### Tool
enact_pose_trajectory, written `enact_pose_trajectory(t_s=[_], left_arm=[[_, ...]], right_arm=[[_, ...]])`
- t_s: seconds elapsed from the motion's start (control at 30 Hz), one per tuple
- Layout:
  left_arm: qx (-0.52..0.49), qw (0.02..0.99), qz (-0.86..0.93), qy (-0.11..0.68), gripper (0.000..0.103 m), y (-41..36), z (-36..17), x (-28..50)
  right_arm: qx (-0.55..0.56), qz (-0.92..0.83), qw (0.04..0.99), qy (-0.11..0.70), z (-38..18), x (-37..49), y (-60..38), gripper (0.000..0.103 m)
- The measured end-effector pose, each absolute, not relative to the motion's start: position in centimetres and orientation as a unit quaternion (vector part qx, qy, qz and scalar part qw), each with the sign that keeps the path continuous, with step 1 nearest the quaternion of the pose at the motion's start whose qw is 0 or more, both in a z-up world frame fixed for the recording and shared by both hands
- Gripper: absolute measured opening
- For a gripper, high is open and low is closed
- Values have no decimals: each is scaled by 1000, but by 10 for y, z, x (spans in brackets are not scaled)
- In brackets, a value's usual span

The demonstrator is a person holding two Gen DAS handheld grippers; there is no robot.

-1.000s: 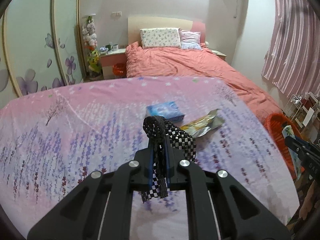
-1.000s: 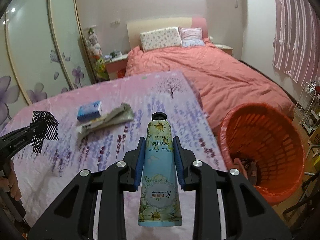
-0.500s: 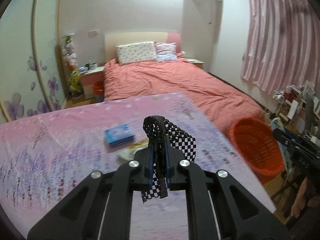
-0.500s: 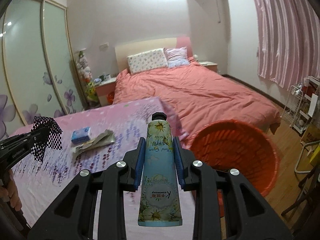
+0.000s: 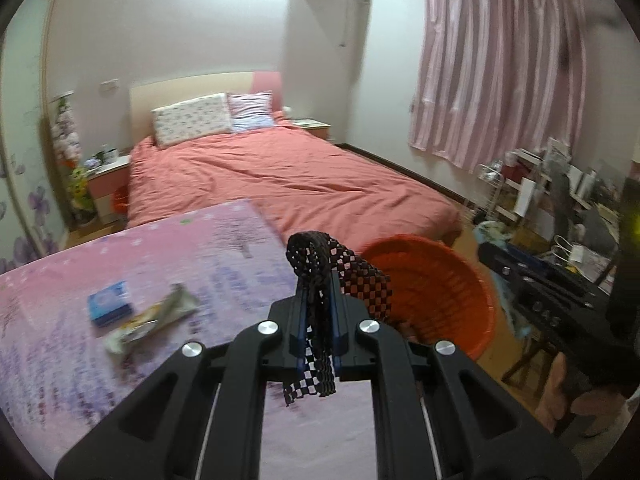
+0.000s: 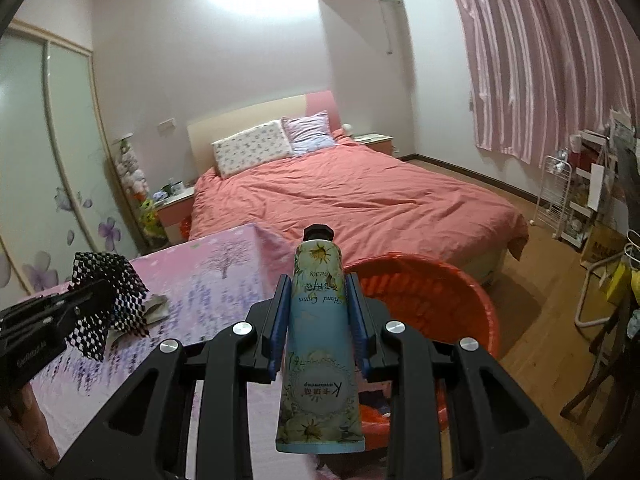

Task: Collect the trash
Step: 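Hold the mesh and tube over the orange basket and open both tools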

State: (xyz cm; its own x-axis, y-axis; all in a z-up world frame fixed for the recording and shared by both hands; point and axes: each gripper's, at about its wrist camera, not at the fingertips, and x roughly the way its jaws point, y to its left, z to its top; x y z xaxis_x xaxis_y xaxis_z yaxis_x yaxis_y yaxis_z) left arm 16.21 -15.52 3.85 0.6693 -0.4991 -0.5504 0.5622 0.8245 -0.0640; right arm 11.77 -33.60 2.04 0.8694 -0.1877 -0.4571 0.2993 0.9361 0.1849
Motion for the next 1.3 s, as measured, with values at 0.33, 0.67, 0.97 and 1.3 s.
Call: enact_pose_trajectory(t_s=[0.33, 0.67, 0.97, 1.3], left_arm=[[75, 887, -341, 302, 10, -234, 10, 174], [86, 872, -355, 325, 10, -273, -17, 191], [84, 862, -341, 366, 42, -285, -49, 216], [94, 881, -285, 365, 61, -236, -56, 230]], right_arm=[[158, -148, 949, 227, 0, 125, -380, 28], [179, -153, 944, 231, -11, 127, -399, 28], [211, -140, 933, 255, -30, 145, -421, 37], [190, -148, 932, 272, -33, 138, -403, 51]])
